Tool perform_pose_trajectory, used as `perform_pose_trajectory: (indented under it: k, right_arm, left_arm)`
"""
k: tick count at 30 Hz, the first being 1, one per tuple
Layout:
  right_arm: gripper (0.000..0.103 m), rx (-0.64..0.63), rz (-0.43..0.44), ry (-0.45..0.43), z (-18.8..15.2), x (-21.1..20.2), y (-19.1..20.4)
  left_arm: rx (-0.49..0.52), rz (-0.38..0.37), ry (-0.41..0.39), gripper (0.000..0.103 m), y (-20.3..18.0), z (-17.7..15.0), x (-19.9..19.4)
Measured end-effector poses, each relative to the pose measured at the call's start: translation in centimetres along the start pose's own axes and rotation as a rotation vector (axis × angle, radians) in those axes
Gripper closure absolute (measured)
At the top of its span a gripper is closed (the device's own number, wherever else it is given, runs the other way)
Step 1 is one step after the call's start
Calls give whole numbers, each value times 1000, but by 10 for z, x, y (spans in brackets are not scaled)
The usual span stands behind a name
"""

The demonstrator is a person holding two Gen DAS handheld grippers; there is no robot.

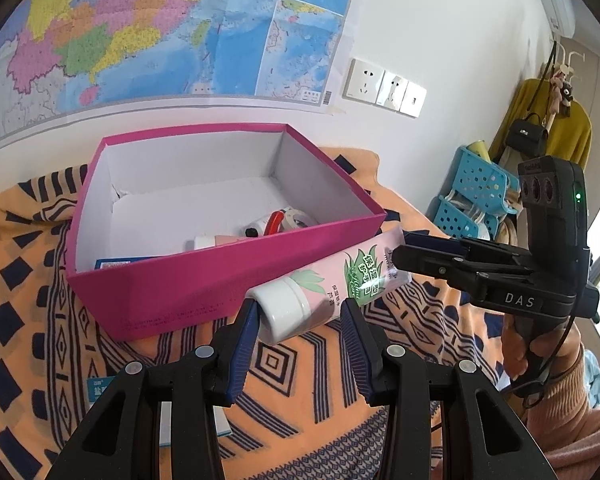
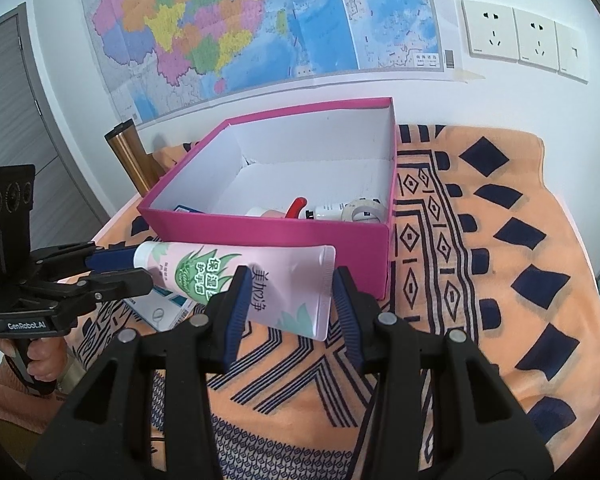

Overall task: Organize rigid objects
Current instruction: 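Lower the pink cream tube into the magenta box with the right gripper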

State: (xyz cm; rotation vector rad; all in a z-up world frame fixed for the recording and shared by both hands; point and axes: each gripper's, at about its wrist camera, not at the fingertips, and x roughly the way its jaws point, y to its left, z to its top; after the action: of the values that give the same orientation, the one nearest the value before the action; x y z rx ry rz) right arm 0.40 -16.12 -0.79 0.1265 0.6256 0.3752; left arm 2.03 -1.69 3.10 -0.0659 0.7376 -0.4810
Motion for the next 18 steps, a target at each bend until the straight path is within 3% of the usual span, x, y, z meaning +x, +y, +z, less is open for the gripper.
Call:
perform_pose_trajectory:
  k: [18]
  right_arm:
    - [58, -11, -4, -13, 8, -1, -2]
  left_arm:
    - [4, 4, -13, 60, -1, 7, 1]
